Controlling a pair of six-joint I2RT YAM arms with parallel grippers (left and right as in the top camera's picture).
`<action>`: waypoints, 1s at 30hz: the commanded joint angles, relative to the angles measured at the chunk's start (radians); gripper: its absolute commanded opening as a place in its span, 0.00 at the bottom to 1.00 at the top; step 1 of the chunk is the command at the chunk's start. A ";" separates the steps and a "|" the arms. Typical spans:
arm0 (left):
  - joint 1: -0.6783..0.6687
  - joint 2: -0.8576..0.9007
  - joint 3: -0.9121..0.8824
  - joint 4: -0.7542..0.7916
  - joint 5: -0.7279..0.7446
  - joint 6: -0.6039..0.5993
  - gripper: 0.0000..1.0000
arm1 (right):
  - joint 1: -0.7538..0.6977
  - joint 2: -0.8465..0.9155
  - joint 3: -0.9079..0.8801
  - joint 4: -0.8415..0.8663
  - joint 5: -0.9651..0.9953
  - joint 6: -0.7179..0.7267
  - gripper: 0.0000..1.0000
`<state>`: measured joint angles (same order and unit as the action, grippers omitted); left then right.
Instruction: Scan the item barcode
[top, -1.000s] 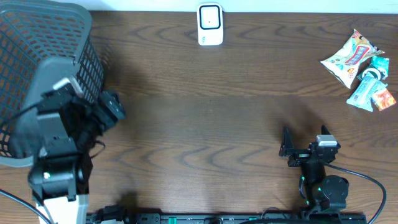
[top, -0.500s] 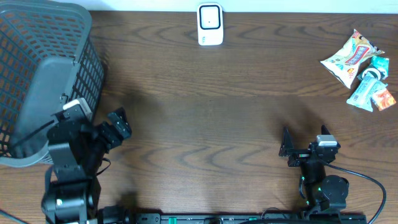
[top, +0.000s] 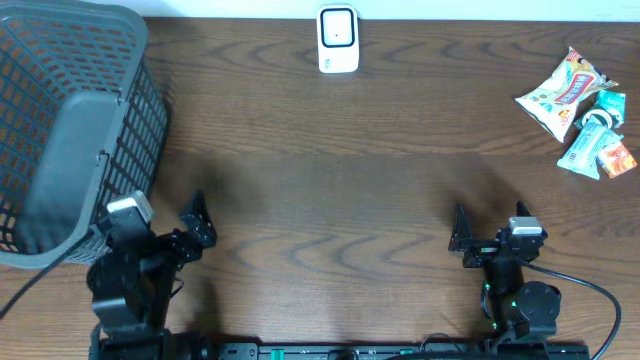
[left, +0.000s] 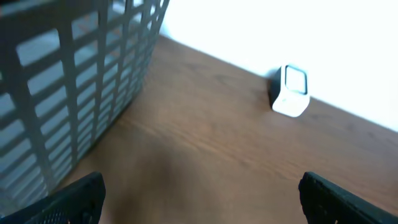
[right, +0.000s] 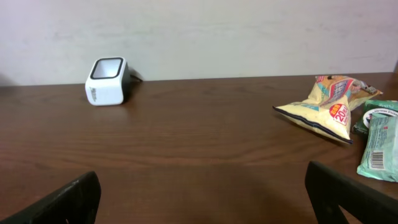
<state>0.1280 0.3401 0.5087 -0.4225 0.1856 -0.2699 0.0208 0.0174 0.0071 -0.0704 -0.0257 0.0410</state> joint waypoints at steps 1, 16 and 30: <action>-0.003 -0.050 -0.047 0.022 0.013 0.026 0.98 | -0.008 -0.001 -0.001 -0.005 0.008 0.010 0.99; -0.003 -0.268 -0.344 0.338 0.062 0.026 0.98 | -0.008 -0.001 -0.001 -0.005 0.008 0.010 0.99; -0.003 -0.339 -0.483 0.566 0.065 0.026 0.98 | -0.008 -0.001 -0.001 -0.005 0.008 0.010 0.99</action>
<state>0.1280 0.0124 0.0509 0.1104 0.2382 -0.2600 0.0208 0.0174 0.0071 -0.0708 -0.0257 0.0410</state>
